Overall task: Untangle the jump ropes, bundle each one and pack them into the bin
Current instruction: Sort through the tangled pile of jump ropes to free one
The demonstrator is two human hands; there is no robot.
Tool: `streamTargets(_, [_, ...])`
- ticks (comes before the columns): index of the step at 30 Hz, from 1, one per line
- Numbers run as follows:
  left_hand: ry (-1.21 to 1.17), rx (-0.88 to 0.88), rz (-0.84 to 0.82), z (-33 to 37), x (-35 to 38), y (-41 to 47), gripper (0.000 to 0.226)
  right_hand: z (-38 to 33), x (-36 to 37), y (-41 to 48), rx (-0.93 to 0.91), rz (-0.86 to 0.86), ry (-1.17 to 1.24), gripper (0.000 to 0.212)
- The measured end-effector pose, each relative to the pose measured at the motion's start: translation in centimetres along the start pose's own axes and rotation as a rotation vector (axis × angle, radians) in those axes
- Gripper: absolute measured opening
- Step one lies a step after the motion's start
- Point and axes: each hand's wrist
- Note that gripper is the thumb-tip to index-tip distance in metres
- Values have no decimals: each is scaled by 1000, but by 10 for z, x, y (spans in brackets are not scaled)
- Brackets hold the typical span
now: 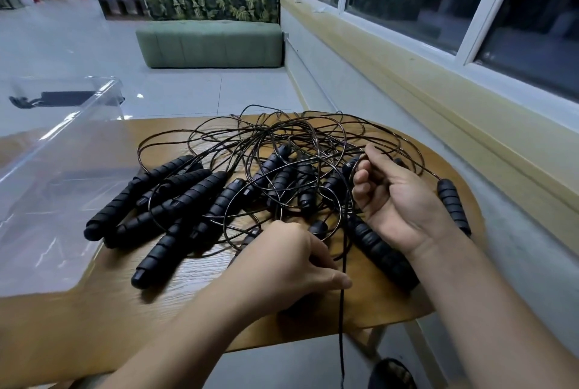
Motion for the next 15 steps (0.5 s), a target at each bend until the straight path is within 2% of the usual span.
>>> streamTargets(4, [-156,-3,-39,0,4,3,21,1,0,-1,13,-12,-3,24])
streamTargets(11, [-366,-20,24,3,24,3,16,4,1,0,29,-37,13,16])
streamTargets(15, [-688,-21,74,8,23,5,10,4,-5,1,21,-101,-197,17])
Point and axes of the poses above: each hand's wrist, its own y-axis towards the middle knuckle, its own x-axis out of the palm, z = x × y, and after that the axes turned 13 degrees about -y, right-handed
